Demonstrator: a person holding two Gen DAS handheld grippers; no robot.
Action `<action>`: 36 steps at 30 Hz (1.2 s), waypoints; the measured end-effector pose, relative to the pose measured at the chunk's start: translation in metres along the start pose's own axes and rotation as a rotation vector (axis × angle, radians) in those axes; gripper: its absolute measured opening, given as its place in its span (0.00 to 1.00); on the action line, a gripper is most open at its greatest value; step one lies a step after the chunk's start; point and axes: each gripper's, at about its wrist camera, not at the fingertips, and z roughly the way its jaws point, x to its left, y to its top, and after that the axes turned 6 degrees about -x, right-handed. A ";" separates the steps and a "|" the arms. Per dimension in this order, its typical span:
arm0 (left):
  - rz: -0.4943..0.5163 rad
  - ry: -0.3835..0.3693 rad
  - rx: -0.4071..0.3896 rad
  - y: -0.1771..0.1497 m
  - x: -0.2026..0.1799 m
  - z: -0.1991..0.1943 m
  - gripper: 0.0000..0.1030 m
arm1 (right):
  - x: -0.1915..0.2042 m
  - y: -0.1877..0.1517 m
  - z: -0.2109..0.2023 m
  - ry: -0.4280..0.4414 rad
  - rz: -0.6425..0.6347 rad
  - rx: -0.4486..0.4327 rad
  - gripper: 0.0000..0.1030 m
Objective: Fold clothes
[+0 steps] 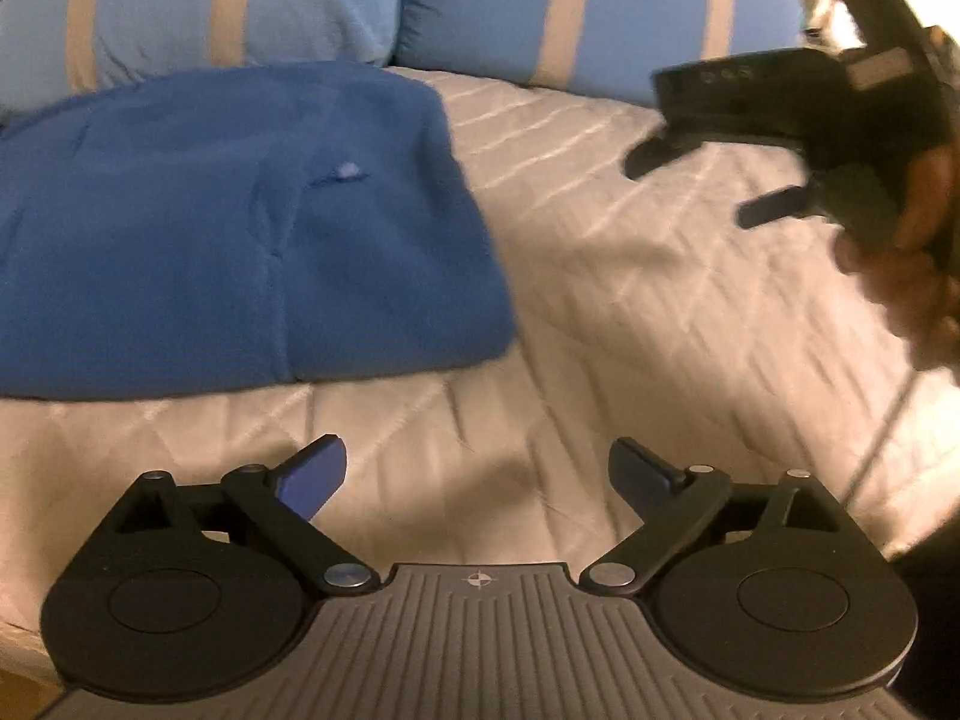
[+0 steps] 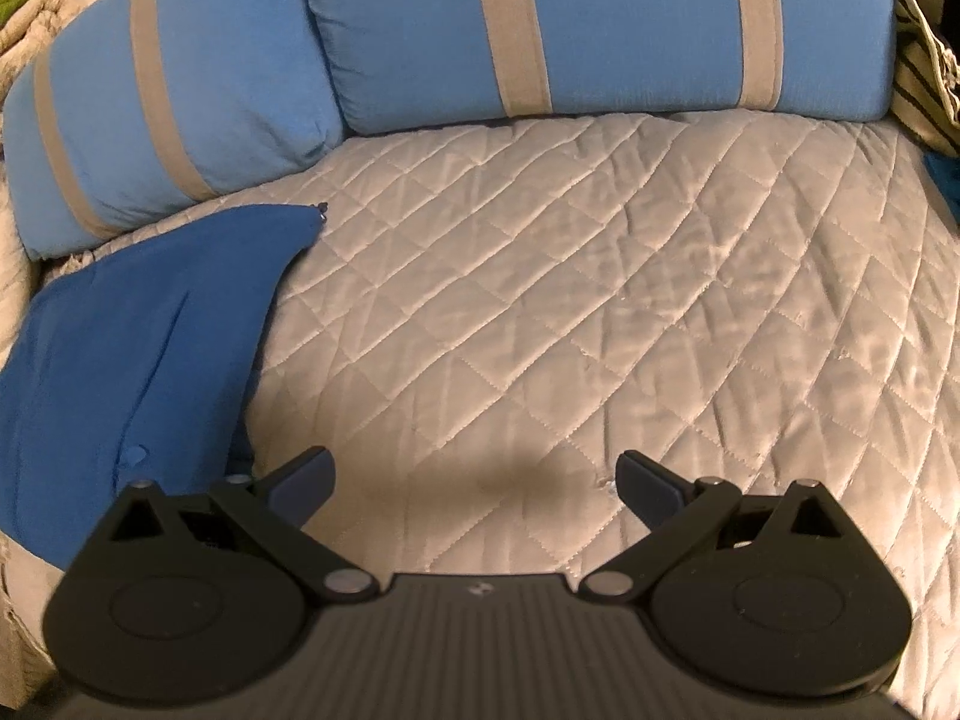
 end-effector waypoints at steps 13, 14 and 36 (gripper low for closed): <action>-0.056 0.110 0.026 0.009 0.018 0.040 1.00 | -0.004 -0.008 0.027 -0.158 -0.051 0.060 1.00; -0.030 0.122 0.023 0.007 0.015 0.041 1.00 | -0.006 -0.011 0.034 -0.173 -0.041 0.090 1.00; 0.043 0.124 0.041 -0.003 0.009 0.025 1.00 | 0.014 -0.061 0.034 -0.355 0.042 -0.047 1.00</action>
